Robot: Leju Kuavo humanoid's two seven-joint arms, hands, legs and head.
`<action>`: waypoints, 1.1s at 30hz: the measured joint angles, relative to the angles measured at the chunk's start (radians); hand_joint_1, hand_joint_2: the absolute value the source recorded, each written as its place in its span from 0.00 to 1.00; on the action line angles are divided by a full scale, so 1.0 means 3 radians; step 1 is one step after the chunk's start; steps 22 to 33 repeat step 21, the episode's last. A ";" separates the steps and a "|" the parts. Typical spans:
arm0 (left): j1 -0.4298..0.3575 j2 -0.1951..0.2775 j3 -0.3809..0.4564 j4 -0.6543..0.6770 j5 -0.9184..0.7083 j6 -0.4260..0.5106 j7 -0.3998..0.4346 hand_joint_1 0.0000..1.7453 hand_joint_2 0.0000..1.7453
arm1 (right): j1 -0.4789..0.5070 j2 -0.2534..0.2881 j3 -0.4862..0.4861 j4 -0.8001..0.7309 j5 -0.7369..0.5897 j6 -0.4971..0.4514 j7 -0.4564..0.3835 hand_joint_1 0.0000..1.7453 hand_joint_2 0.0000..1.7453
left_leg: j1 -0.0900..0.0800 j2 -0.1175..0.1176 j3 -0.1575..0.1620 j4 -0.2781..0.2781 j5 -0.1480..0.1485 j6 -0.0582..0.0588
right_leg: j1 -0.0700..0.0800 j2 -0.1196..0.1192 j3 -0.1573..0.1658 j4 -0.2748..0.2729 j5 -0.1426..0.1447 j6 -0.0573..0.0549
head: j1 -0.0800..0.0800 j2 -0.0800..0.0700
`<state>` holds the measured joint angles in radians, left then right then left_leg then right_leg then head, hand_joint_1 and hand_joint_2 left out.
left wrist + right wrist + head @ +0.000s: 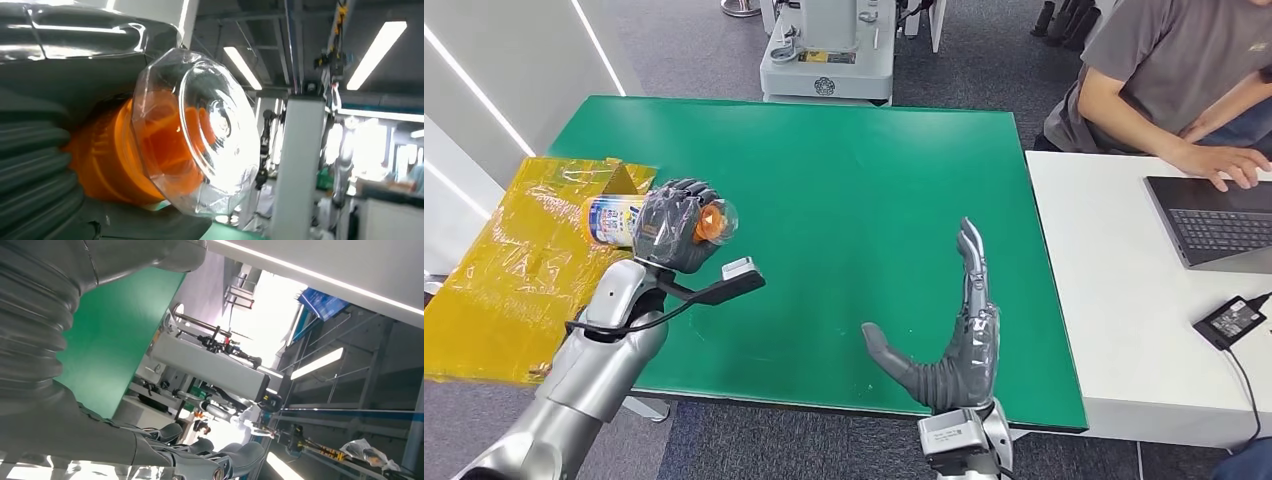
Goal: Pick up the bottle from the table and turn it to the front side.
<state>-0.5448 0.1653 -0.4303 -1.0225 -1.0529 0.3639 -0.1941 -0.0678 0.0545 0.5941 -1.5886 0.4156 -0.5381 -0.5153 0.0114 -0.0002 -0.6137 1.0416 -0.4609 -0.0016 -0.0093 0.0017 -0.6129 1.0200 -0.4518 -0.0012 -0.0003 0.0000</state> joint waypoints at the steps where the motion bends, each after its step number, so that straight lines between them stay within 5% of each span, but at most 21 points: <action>1: -0.0083 0.0000 -0.0017 0.0144 -0.0045 -0.0008 -0.0024 1.00 1.00 | 0.0008 0.0000 -0.0002 -0.0004 -0.0001 -0.0002 -0.0003 0.00 1.00 | 0.0000 0.0000 0.0000 0.0000 0.0001 -0.0001 | 0.0000 0.0000 0.0000 0.0000 0.0000 0.0000 | 0.0000 0.0000; 8: -0.0587 0.0001 -0.0124 0.1133 -0.0292 -0.0187 -0.0050 1.00 1.00 | 0.0074 -0.0001 -0.0006 -0.0021 -0.0005 -0.0051 -0.0042 0.00 1.00 | 0.0000 0.0003 0.0000 0.0000 0.0001 -0.0002 | 0.0000 0.0005 -0.0002 0.0003 0.0002 -0.0003 | 0.0000 0.0000; 16: -0.0875 0.0034 -0.0208 0.1805 -0.0444 -0.0445 0.0155 1.00 1.00 | 0.0099 0.0000 -0.0008 -0.0033 -0.0021 -0.0065 -0.0066 0.00 1.00 | 0.0000 0.0006 0.0000 -0.0002 0.0001 -0.0002 | 0.0000 0.0007 -0.0003 0.0005 0.0002 -0.0003 | 0.0000 0.0000; 21: -0.0929 0.0086 -0.0254 0.2008 -0.0584 -0.0521 0.0416 1.00 1.00 | 0.0112 0.0000 -0.0008 -0.0033 -0.0022 -0.0067 -0.0069 0.00 1.00 | 0.0000 0.0005 0.0001 -0.0002 0.0002 -0.0004 | 0.0000 0.0007 -0.0004 0.0007 0.0002 -0.0003 | -0.0001 0.0000; 33: -0.0929 0.0086 -0.0254 0.2008 -0.0584 -0.0521 0.0416 1.00 1.00 | 0.0112 0.0000 -0.0008 -0.0033 -0.0022 -0.0067 -0.0069 0.00 1.00 | 0.0000 0.0005 0.0001 -0.0002 0.0002 -0.0004 | 0.0000 0.0007 -0.0004 0.0007 0.0002 -0.0003 | -0.0001 0.0000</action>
